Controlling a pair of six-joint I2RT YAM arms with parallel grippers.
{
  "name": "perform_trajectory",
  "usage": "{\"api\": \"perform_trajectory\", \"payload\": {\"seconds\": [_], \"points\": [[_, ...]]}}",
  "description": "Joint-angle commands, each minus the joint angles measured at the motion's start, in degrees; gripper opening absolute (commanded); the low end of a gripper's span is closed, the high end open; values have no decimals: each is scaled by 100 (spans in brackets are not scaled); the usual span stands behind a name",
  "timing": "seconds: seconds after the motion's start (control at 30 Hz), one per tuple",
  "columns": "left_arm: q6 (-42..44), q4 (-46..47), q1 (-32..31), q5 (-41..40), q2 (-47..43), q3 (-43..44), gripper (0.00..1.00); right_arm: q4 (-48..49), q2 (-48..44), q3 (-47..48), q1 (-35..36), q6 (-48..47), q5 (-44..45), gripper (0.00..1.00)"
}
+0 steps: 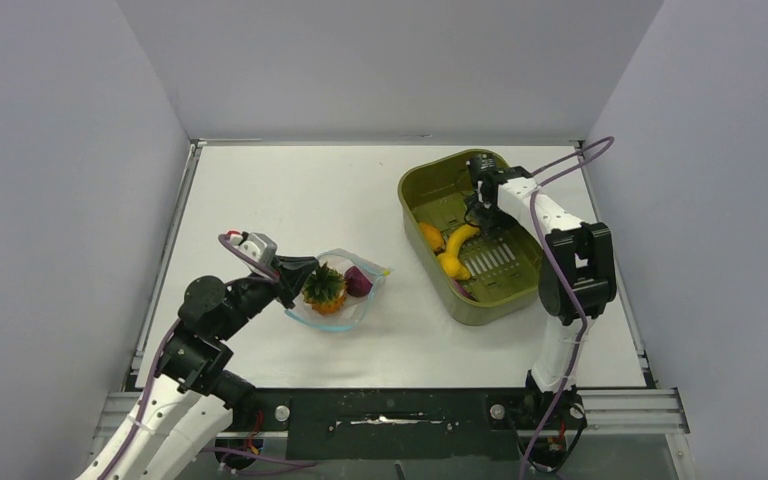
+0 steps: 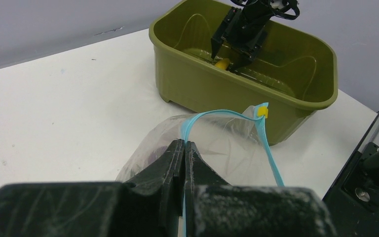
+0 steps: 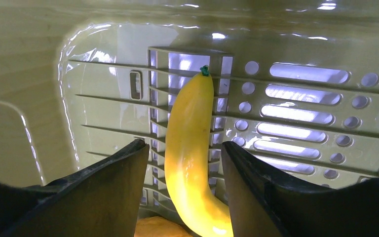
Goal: Place the food in the zip-top bag and seal the zipper
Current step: Pick up the fake fruit from the bin.
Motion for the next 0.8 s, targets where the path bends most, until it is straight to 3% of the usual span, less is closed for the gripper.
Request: {"api": "perform_trajectory", "payload": {"seconds": [0.0, 0.47, 0.63, 0.77], "points": [[-59, 161, -10, 25, -128, 85, 0, -131, 77, 209, -7, 235, 39, 56], [-84, 135, -10, -6, -290, -10, 0, -62, 360, 209, -1, 165, -33, 46], [-82, 65, -10, -48, -362, 14, 0, -47, 439, 287, 20, 17, -10, 29], [-75, 0, -3, -110, -373, 78, 0, -18, 343, 241, 24, -95, 3, 24]]}}
